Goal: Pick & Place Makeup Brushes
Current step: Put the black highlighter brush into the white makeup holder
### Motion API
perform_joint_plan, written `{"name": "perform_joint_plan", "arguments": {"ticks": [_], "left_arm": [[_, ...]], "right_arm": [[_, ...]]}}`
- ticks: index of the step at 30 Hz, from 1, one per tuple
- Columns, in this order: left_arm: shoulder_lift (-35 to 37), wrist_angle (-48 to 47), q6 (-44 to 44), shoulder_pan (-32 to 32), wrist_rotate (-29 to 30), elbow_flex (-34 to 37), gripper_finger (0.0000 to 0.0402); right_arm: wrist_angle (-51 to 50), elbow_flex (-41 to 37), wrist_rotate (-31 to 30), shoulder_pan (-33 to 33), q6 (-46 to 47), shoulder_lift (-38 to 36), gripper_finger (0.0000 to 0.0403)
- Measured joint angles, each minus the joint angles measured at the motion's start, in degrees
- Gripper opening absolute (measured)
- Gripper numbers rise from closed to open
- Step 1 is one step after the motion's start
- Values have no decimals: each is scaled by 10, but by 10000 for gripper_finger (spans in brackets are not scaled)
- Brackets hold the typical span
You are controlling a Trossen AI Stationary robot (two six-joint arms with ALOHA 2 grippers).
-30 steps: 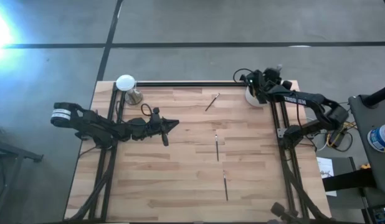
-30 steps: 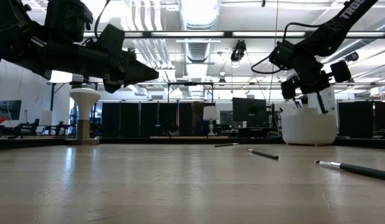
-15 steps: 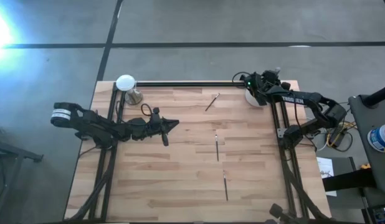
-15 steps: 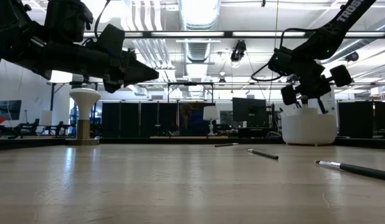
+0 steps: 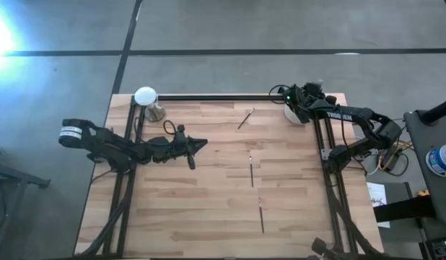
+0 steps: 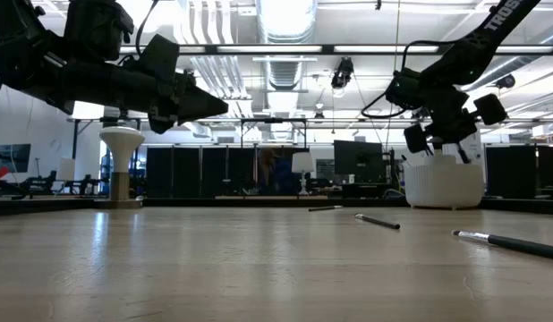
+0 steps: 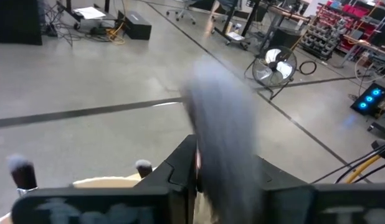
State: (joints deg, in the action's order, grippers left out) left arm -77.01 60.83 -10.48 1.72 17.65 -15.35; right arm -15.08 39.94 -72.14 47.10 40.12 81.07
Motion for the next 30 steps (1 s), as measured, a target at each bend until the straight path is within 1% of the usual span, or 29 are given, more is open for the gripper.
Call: {"name": "perform_joint_plan", "arguments": {"ticks": [5,11,14,17,21,24,28,30], "left_arm": [[0,0,0,0,0,0,20],[0,0,-1,0,0,0,20],[0,0,-2,0,0,0,20],[0,-1,-2,0,0,0,20],[0,0,-4,0,0,0,20],[0,0,-5,0,0,0,20],[0,0,-5,0,0,0,20],[0,0,-5,0,0,0,20]], "right_arm": [[-13,0,6,-1,0,-1,66],[-15,0,18,-5,6,-5,98],[-15,0,32,-5,3,-21,109],[-17,0,55,-10,2,-42,110],[-34,0,91,-14,-1,-66,94],[-60,0,123,-18,-9,-85,68],[-79,0,166,-22,-16,-112,22],[-83,0,184,-22,-18,-125,13]]}}
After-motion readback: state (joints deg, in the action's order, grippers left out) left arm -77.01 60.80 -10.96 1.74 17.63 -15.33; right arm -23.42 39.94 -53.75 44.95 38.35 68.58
